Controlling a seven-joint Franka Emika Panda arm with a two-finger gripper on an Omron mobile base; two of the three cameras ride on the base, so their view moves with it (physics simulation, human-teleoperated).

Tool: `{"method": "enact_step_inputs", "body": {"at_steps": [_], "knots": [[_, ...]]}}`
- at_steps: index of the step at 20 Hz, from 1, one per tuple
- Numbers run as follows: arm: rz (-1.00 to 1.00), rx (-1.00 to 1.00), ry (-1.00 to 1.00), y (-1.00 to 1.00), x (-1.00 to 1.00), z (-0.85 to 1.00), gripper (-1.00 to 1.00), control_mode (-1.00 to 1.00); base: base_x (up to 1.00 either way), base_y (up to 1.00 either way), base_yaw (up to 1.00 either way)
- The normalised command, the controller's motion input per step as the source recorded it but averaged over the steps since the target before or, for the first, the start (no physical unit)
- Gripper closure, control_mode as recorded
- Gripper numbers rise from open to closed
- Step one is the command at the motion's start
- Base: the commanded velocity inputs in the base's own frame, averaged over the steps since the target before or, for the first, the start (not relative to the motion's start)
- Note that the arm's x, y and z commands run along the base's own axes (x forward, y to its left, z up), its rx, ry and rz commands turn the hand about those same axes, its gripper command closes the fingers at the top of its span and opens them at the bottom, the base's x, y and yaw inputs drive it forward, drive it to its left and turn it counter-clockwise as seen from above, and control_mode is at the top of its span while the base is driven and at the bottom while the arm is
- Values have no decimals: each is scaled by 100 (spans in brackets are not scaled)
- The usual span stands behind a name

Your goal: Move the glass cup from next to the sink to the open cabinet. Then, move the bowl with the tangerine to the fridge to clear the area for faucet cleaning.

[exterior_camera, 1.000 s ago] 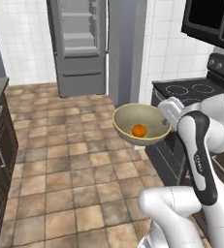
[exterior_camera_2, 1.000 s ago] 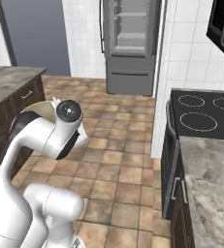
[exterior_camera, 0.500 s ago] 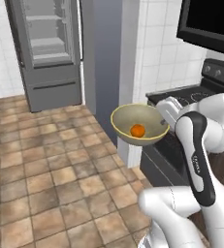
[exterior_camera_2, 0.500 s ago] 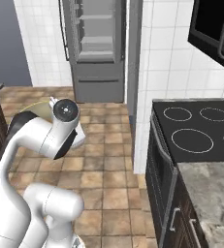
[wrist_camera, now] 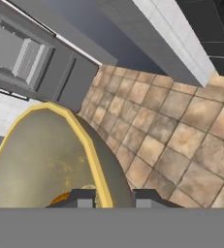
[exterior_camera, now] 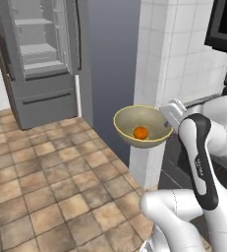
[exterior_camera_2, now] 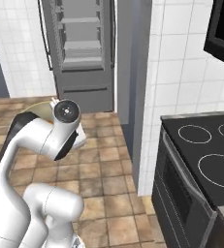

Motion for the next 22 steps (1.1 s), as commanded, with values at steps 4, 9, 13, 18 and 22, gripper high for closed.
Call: {"method": "enact_step_inputs", "body": {"at_steps": [4, 9, 13, 18, 22], "knots": [[0, 0, 0, 0, 0, 0, 100, 100, 100, 63, -3], [0, 0, 0, 0, 0, 0, 100, 100, 100, 16, 0], [0, 0, 0, 0, 0, 0, 100, 100, 100, 17, 2], [0, 0, 0, 0, 0, 0, 100, 100, 100, 17, 2], [0, 0, 0, 0, 0, 0, 100, 100, 93, 9, 7]]}}
